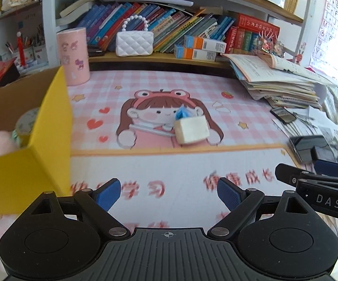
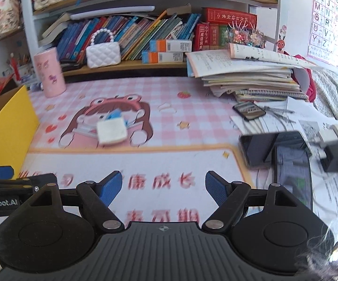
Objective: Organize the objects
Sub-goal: 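Grasp the white foam block with the left gripper while the right gripper grasps the blue bag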
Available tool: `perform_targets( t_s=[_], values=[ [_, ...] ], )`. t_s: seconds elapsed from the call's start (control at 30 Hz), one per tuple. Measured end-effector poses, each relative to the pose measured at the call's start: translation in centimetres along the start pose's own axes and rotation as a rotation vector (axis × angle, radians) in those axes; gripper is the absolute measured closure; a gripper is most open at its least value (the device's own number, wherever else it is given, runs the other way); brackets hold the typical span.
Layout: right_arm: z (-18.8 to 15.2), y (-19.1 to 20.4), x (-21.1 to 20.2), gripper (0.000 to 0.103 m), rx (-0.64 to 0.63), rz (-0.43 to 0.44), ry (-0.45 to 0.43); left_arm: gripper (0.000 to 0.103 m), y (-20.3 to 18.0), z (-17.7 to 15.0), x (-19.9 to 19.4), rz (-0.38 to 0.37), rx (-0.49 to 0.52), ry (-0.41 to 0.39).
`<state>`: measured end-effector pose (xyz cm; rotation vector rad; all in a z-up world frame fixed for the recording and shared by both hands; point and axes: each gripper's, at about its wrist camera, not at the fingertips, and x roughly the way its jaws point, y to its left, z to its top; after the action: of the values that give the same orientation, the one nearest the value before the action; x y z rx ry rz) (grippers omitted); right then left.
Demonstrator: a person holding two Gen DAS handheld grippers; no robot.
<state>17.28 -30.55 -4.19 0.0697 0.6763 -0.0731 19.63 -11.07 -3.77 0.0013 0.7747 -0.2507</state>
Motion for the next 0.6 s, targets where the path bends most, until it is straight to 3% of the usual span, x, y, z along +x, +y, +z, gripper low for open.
perform_targets(
  t_s=[0.3, 0.6],
  values=[
    [4.1, -2.4, 3.7, 0.026, 0.045, -0.016, -0.046, 0.015, -2.5, 3.6, 5.8, 0.026, -0.008, -0.03],
    [5.8, -3.2, 6.2, 0.026, 0.043, -0.001, -0.042, 0.021, -4.1, 5.4, 12.3, 0.064, -0.043, 0.011]
  ],
)
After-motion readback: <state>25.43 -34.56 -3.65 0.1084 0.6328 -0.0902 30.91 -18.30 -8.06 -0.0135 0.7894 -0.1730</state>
